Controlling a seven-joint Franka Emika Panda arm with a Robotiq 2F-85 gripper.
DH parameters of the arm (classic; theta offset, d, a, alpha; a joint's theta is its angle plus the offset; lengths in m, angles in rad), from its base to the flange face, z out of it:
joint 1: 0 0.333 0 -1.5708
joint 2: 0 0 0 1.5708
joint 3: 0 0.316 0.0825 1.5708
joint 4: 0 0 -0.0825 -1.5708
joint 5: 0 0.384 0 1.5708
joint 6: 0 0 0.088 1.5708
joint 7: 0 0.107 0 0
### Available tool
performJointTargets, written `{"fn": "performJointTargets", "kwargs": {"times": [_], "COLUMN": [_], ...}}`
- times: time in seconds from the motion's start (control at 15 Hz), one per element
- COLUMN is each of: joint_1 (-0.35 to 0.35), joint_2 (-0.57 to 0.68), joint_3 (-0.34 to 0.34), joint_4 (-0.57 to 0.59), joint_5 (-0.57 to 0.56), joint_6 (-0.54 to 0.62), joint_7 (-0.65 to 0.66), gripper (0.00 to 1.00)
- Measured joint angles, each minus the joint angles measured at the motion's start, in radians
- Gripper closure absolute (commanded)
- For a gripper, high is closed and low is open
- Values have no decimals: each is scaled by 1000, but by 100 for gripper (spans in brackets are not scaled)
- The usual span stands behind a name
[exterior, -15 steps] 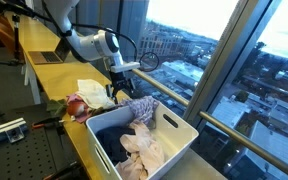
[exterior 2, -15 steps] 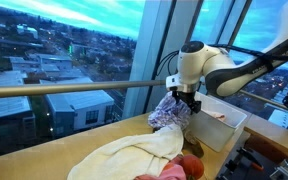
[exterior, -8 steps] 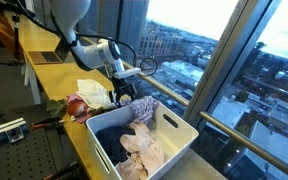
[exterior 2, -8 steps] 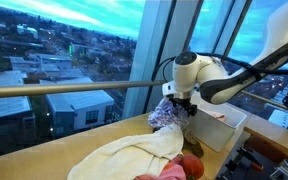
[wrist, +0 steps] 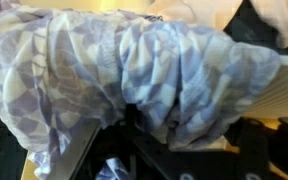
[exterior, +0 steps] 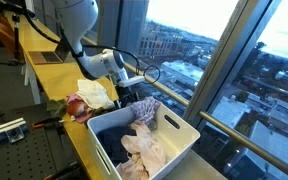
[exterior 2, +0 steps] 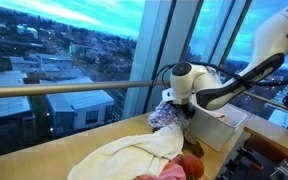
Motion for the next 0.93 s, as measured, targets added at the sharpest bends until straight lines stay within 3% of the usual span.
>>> {"fn": "performJointTargets", "kwargs": {"times": [0.27,0.47,0.93], "joint_1": [-1,-1,-41], "joint_2": [-20,-99,-447], "joint_3": [7,28,47], "joint_4": [-16,-97,-265], "joint_5": [9,51,205], "joint_6": [0,-1,-1], "joint_7": [36,79,108], "gripper": [80,99,100]}}
